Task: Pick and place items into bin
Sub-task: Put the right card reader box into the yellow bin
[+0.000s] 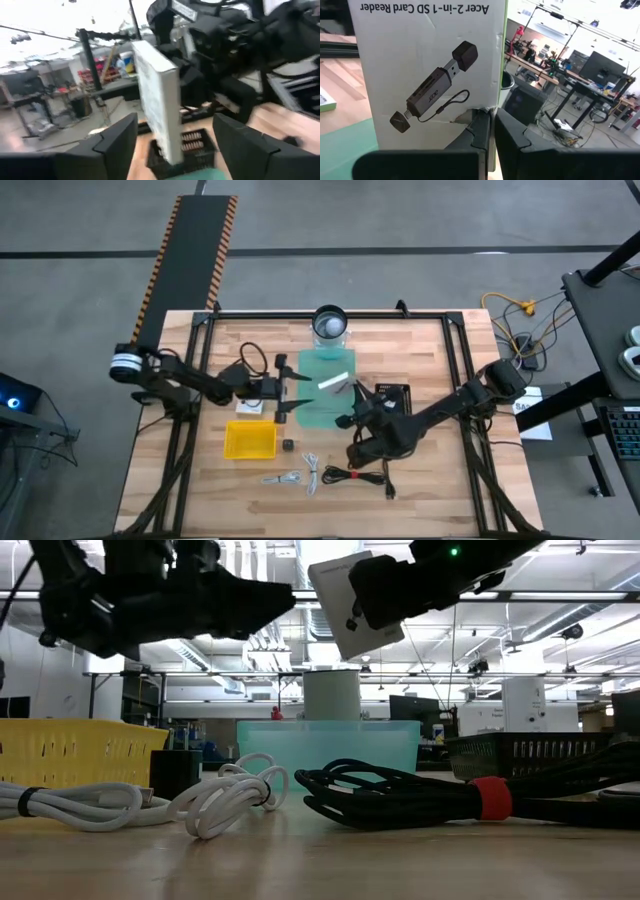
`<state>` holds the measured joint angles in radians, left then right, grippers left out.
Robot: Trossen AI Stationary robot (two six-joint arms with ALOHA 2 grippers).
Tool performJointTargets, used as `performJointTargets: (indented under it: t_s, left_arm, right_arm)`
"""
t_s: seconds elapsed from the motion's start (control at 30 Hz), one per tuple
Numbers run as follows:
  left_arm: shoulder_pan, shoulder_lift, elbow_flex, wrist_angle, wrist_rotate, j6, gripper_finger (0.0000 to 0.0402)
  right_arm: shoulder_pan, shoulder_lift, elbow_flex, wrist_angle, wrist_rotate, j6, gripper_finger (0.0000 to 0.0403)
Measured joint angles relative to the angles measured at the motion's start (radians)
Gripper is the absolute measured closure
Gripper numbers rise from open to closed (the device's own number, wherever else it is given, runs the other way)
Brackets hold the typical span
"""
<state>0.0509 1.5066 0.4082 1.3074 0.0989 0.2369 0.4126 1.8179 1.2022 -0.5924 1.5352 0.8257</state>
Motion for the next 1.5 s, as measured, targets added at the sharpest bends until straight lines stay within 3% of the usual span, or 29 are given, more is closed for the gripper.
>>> performJointTargets:
  t_s: [0.27,0.9,1.17,1.5]
  left_arm:
    - [0.000,0.090,0.103,-0.002,-0.005,0.008,0.0098]
    - [0.000,0.113,0.190,-0.026,-0.005,0.018,0.0101]
    - [0.001,0.113,0.197,-0.039,-0.005,0.113,0.0187]
    - [0.002,0.113,0.197,-0.044,-0.006,0.119,0.0367]
  right_arm:
    - [-0.002,0.000,0.000,0.002,0.000,0.000,0.0394]
    - [-0.001,0.000,0.000,0.006,0.000,-0.018,0.0394]
    - [0.000,0.000,0.000,0.006,0.000,-0.018,0.0394]
    - [0.000,0.000,0.002,0.005,-0.026,-0.018,0.0394]
